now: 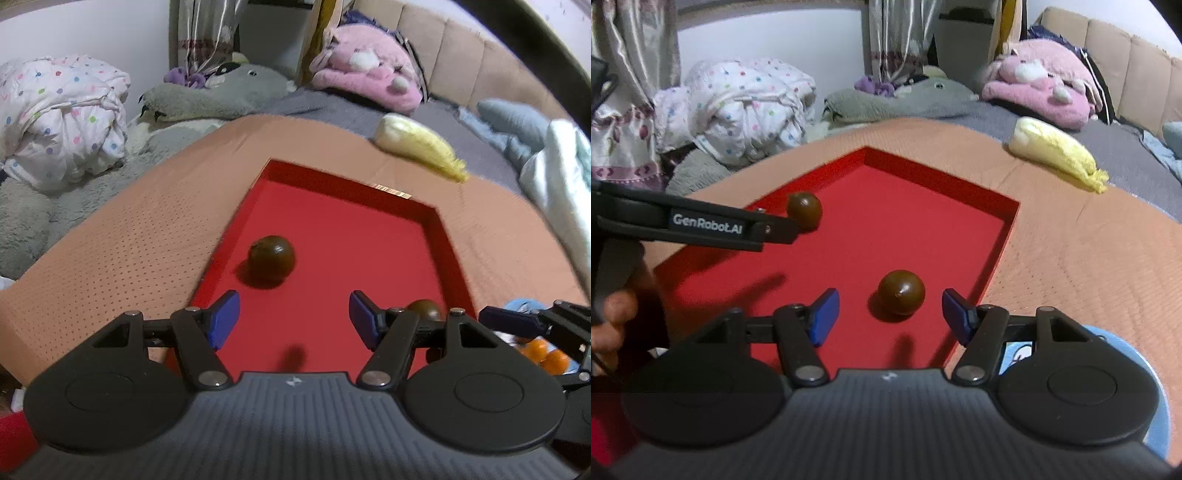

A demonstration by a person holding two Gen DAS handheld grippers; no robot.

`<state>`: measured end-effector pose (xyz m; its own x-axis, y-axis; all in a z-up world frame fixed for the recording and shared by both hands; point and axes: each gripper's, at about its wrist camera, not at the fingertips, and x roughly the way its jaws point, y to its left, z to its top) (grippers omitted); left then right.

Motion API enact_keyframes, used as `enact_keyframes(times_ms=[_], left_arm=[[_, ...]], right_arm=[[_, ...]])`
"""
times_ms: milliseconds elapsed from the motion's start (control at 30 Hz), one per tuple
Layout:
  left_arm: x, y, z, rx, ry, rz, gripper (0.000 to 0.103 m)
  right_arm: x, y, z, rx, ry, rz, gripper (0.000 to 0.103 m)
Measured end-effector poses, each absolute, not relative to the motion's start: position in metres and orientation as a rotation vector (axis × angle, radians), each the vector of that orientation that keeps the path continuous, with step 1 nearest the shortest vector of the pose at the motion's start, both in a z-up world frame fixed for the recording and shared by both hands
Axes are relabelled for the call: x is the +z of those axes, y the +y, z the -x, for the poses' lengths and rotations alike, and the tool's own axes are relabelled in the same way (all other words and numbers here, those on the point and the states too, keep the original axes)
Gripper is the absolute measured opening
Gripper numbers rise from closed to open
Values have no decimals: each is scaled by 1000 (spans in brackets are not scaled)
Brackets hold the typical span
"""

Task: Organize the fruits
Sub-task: 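Move both tools to the red tray and grasp a dark brown fruit each, then lift the dark brown fruit with the right tool while the left tool regrasps its fruit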

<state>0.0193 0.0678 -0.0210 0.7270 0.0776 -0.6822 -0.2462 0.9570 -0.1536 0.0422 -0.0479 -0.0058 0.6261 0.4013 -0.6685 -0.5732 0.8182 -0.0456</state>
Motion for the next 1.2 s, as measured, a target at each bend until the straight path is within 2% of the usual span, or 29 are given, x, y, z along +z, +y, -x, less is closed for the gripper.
enact_keyframes(times_ms=[300,767,867,933,967,1000,1100,1200], left_arm=[[-53,74,-60,206,837,169,70],[-63,73,-96,154,840,120,70],[-62,76,-97,149,842,143,69],[-61,80,-97,147,842,164,63],[-61,81,-97,144,842,168,59],[-60,82,-98,140,841,174,57],[-61,83,-100,112,837,183,38],[-61,80,-100,88,837,173,36]], right_arm=[[-20,-43,-51,550,734,309,64],[-27,-32,-69,548,763,296,63],[-27,-29,-75,547,770,296,54],[-28,-27,-77,548,780,302,44],[-29,-26,-78,543,785,311,42],[-30,-26,-77,539,788,317,41],[-31,-27,-76,536,789,315,40],[-29,-29,-75,526,785,307,40]])
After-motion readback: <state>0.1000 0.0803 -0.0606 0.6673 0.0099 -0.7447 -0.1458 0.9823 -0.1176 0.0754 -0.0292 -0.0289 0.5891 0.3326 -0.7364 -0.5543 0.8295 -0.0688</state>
